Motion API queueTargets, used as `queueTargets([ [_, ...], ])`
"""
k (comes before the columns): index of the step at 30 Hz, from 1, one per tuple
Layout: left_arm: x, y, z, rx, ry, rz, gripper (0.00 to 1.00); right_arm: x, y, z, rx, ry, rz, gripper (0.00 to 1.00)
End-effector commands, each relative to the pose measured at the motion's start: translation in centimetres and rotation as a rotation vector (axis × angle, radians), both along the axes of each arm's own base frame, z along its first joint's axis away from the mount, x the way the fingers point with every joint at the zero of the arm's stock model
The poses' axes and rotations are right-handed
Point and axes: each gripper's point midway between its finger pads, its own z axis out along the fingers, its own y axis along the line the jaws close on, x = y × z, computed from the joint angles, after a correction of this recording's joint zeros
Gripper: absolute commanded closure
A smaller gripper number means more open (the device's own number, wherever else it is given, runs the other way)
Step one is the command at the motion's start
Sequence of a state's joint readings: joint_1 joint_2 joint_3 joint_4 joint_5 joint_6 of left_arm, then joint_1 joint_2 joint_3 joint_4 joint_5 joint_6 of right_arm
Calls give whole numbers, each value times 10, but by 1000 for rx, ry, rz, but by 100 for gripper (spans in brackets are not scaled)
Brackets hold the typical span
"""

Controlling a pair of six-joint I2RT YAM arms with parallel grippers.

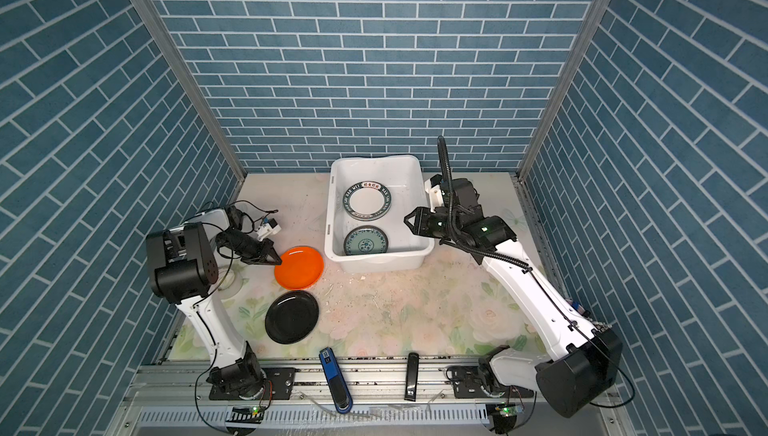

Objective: Place the plates into the plastic bin on the countertop
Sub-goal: 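Tilt the orange plate up and lift it toward the bin with the left gripper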

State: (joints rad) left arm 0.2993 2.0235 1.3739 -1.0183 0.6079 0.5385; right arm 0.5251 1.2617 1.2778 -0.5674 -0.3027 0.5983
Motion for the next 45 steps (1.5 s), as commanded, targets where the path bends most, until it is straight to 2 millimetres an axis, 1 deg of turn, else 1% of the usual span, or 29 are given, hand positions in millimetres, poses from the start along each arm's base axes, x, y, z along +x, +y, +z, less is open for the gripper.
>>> queueTargets([
  [1,2,2,14,8,-24,-8,94,1,0,-1,15,9,-9,63],
  [5,6,2,25,13,-45,-8,99,2,1,-2,17,7,-8,63],
  [11,11,4,44,25,-79,1,100,4,2,-1,21,3,-7,63],
  [16,18,5,68,34,-116,7,100,5,4,-3,20,7,-5,63],
  [23,26,11,113,76,-192,23,100,7,5,-4,17,6,-1,62],
  [28,28,9,148,71,-239,24,100,9,9,-4,33,4,9,62],
  [31,28,7,169,73,-276,27,100,12,11,-8,25,12,14,61],
  [33,27,7,182,76,-295,31,100,14,14,-8,33,14,26,59],
  [36,26,4,204,71,-330,32,100,18,22,-2,63,8,53,57],
  [41,24,-6,240,40,-390,39,100,18,51,16,175,-1,178,52],
  [45,23,-19,258,30,-424,23,100,21,67,28,250,-3,244,51],
])
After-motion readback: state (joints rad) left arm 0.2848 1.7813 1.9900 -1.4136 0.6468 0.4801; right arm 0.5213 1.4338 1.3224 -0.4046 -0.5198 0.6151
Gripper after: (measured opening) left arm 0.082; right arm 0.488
